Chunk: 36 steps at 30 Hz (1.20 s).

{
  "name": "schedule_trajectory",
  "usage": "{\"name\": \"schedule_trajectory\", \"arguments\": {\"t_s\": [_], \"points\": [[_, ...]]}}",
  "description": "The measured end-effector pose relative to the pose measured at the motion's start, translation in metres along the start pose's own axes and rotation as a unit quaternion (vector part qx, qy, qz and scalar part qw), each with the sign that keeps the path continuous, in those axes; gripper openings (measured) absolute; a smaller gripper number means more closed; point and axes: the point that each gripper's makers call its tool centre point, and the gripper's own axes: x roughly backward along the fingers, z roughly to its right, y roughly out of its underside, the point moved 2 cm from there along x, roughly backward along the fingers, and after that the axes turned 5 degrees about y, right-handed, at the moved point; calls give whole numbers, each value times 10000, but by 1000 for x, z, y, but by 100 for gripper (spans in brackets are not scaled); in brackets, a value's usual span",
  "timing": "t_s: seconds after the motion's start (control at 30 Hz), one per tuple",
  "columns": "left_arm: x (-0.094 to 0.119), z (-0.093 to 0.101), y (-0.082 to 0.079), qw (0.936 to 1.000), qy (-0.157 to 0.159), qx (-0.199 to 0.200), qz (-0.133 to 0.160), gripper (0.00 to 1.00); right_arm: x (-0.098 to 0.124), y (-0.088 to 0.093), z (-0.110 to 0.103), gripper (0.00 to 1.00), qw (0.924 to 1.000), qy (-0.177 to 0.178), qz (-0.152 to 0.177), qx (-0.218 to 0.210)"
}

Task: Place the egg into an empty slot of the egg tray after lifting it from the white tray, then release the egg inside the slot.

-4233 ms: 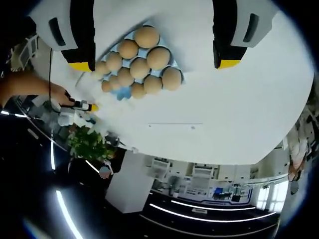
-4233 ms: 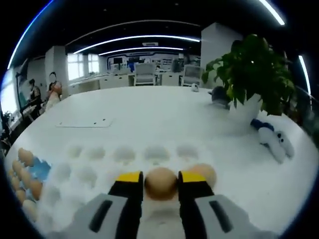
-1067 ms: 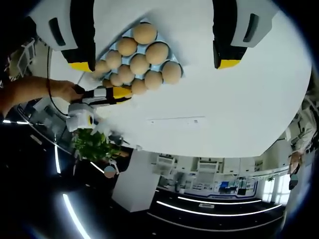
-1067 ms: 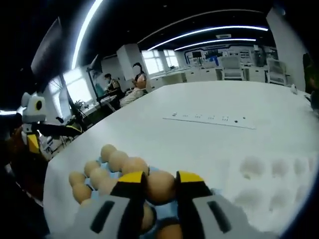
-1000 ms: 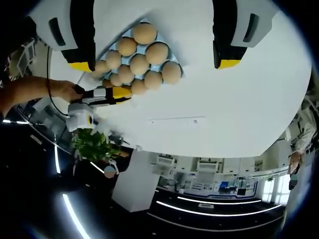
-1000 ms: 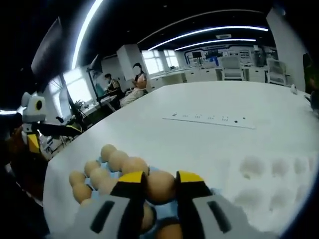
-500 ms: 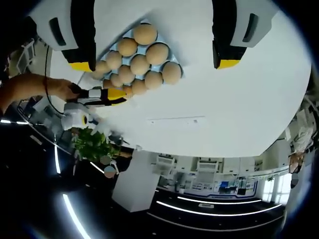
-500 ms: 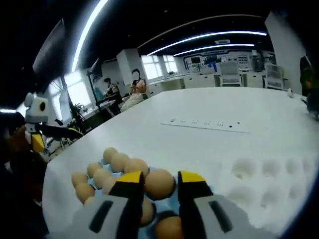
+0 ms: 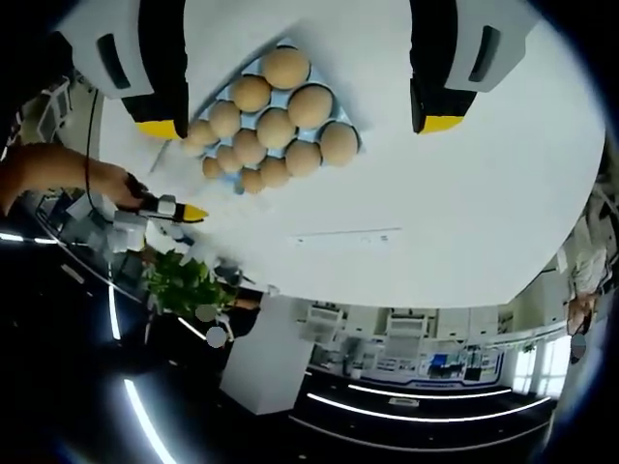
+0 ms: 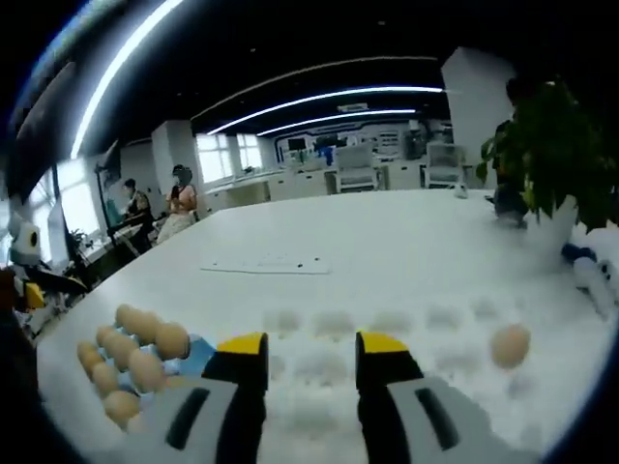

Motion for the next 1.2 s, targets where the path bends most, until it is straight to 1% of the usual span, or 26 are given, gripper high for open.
{"name": "schedule_trajectory", "arguments": {"t_s": [0.07,0.1,0.17,0.23,0.27,0.3,0.4,0.43,0.5,0.57,0.67,0.7,0.77,0.83,0.97,1.0,1.03,1.1,1.2], "points": [[0,-1,0,10000,-6,6,2,95,3,-3,14,35,9996,278,81,31],[0,-1,-1,10000,-7,-3,-4,95,5,-4,25,35,9987,496,129,20],[0,0,-1,10000,-10,-18,-5,95,7,-4,43,34,9966,797,158,-111],[1,-1,-1,10000,-28,-10,-6,95,8,-5,51,35,9959,869,227,-142],[1,-2,-1,10000,-54,1,-5,95,9,-4,59,35,9950,973,222,-104],[2,-3,-1,10000,-72,-1,0,95,11,-3,67,35,9931,1150,193,-123],[3,-4,-1,10000,-79,4,7,95,12,-4,79,35,9903,1359,270,-138],[3,-4,-1,10000,-86,-6,3,95,13,0,89,34,9878,1537,177,-168],[3,-4,-2,10000,-91,-11,0,95,12,-2,95,34,9863,1592,290,-311],[4,-3,-3,10000,-88,-19,10,95,11,-1,99,34,9852,1668,261,-293],[3,-3,-3,9999,-102,-16,26,95,6,6,103,33,9850,1708,107,-211],[3,-3,-3,9999,-105,-15,23,95,4,11,104,33,9852,1701,-13,-197],[3,-3,-4,9999,-104,-17,18,95,1,13,105,31,9850,1712,-43,-189],[3,-3,-4,9999,-101,-25,28,95,-1,19,107,31,9840,1756,-179,-223],[4,-3,-5,9999,-123,-6,33,95,-2,20,108,30,9837,1792,-97,-138],[4,-3,-5,9999,-121,-20,43,95,-2,19,109,28,9836,1795,-93,-132],[4,-3,-6,9999,-108,-35,48,94,-1,18,112,27,9828,1846,-74,-36],[4,-3,-6,9999,-113,-29,62,94,-2,17,113,26,9831,1819,-52,-204],[3,-3,-7,9999,-104,-28,59,94,0,15,115,26,9831,1807,-106,-288]]}}
